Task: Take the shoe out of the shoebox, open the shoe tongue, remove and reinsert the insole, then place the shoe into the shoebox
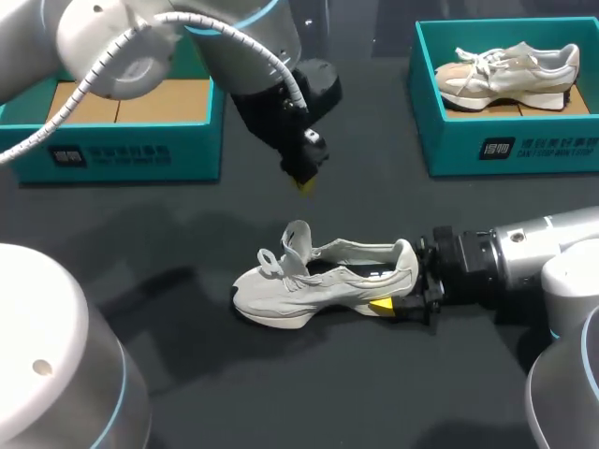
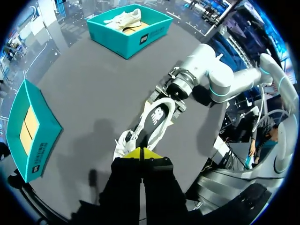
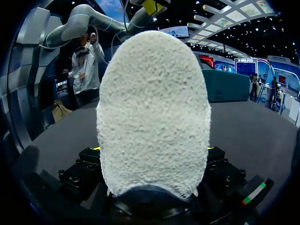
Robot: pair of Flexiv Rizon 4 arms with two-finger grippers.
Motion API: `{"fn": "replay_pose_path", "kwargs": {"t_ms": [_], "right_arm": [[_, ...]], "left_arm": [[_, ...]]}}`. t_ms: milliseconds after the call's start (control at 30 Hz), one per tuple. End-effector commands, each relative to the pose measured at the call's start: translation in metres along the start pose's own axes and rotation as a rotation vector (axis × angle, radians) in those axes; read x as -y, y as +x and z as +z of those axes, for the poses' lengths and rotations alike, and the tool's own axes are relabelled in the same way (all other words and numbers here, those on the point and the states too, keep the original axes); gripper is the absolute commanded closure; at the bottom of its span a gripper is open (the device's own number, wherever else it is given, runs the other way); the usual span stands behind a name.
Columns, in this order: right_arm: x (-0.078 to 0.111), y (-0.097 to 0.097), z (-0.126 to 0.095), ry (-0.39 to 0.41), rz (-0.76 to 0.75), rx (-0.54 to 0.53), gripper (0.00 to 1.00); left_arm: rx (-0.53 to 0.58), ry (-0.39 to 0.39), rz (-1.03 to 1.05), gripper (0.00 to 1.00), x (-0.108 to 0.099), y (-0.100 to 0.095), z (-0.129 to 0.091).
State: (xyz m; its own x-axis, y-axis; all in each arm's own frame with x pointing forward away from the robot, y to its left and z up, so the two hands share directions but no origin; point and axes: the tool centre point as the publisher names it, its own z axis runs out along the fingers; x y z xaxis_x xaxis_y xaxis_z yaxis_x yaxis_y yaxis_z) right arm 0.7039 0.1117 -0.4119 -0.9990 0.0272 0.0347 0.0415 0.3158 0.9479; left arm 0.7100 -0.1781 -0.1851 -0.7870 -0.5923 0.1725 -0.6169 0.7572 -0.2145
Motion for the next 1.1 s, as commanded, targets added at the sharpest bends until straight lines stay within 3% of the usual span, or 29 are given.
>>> {"fn": "replay_pose_path", "kwargs": {"t_ms": [33, 200, 267, 567, 967, 1100], "right_arm": [[-0.001, 0.0, 0.001, 0.004, 0.001, 0.0, 1.0], [-0.001, 0.0, 0.001, 0.004, 0.001, 0.0, 1.0], [-0.001, 0.0, 0.001, 0.004, 0.001, 0.0, 1.0], [-0.001, 0.0, 0.001, 0.004, 0.001, 0.0, 1.0], [-0.001, 0.0, 0.001, 0.004, 0.001, 0.0, 1.0], [-0.001, 0.0, 0.001, 0.004, 0.001, 0.0, 1.0]], "left_arm": [[-0.016, 0.02, 0.008, 1.0, -0.008, -0.005, 0.003], [-0.043, 0.005, 0.081, 1.0, -0.007, 0.0, 0.008], [0.011, 0.058, 0.118, 1.0, -0.004, 0.008, 0.016], [-0.026, 0.031, 0.285, 1.0, 0.006, 0.032, 0.05], [-0.027, 0.028, 0.307, 1.0, 0.008, 0.033, 0.052], [-0.042, -0.017, 0.324, 1.0, 0.015, 0.033, 0.08]]}}
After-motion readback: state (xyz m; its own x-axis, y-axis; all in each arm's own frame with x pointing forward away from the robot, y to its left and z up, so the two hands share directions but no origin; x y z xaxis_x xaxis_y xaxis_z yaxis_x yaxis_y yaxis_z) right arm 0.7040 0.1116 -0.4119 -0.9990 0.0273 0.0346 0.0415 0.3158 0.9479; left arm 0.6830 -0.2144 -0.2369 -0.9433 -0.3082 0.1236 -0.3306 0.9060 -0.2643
